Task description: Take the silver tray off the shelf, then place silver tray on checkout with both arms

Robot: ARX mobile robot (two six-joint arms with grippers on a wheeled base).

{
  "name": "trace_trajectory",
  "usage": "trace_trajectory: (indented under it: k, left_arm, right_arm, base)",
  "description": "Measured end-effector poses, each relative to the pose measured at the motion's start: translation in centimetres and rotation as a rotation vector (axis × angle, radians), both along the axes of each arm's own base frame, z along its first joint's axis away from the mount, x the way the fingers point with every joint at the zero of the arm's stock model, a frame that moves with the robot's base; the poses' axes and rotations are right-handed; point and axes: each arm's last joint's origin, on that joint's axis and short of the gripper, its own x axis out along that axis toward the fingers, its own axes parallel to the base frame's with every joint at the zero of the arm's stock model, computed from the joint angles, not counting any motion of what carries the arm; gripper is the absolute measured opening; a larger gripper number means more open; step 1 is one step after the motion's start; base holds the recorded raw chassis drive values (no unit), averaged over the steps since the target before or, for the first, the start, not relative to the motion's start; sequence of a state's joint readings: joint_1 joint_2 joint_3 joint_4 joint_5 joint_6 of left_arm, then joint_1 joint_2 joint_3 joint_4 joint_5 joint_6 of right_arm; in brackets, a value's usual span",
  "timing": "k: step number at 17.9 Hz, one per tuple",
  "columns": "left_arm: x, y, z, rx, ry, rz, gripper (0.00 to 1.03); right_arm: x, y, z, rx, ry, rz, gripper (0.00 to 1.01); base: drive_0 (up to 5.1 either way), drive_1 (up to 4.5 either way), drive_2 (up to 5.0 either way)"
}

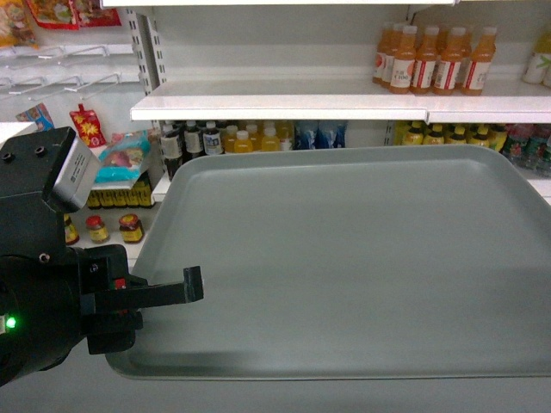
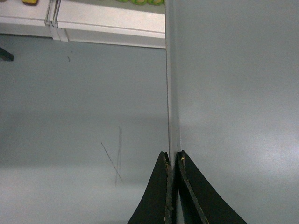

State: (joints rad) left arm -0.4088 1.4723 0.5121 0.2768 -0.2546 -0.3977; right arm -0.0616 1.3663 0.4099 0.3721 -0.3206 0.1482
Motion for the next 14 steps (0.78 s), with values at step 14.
trace_trajectory:
  k: [14]
  left_arm:
    - [-0.02,0.01,-0.04,0.002,0.004,0.000,0.02]
  right_arm:
    - [-0.02,0.00,-0.03,0.000,0.004,0.000,0.02]
  base:
    - [0.1,-4.11,4.3]
